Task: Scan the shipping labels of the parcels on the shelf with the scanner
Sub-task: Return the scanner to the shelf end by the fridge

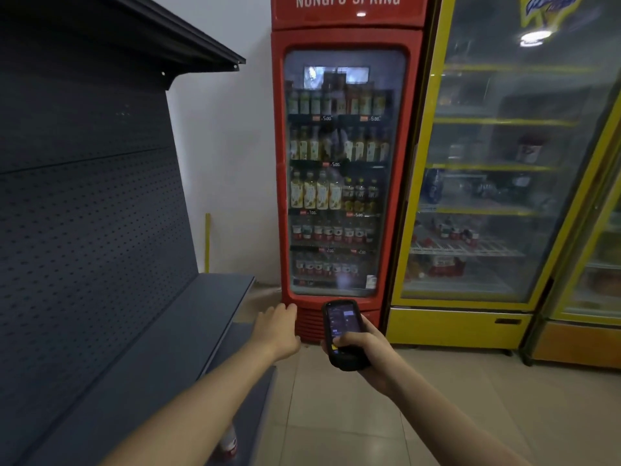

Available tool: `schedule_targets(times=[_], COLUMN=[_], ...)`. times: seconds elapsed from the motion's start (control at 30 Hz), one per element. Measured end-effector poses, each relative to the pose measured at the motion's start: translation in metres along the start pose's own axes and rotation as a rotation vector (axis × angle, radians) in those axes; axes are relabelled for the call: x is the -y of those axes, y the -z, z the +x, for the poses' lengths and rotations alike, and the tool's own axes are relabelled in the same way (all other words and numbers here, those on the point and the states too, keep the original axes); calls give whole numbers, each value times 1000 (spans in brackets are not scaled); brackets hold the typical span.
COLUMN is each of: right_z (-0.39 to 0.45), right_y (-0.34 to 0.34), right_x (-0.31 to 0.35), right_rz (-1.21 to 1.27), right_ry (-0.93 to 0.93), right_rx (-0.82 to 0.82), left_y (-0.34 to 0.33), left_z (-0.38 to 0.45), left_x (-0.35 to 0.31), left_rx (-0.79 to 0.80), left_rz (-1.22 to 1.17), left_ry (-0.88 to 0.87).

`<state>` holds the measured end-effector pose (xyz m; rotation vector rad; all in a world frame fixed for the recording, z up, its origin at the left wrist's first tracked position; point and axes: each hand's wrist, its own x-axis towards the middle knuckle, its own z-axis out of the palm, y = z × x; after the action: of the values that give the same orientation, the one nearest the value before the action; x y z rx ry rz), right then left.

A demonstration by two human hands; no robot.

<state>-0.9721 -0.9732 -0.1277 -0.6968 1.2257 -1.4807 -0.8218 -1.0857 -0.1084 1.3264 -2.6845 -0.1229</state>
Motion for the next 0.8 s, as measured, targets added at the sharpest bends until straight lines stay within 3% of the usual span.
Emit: schedule_targets(times=[0.4,0.8], right_z=[168,337], right_y=[17,56], right_x=[34,89], right_rz=[-41,-148], right_ry=[-11,-28], right_rx=[39,163], left_y=[-21,-33], left_z=[159,306], left_x=[35,46], left_rx=[36,43], left_rz=[9,-49], left_ry=[61,246])
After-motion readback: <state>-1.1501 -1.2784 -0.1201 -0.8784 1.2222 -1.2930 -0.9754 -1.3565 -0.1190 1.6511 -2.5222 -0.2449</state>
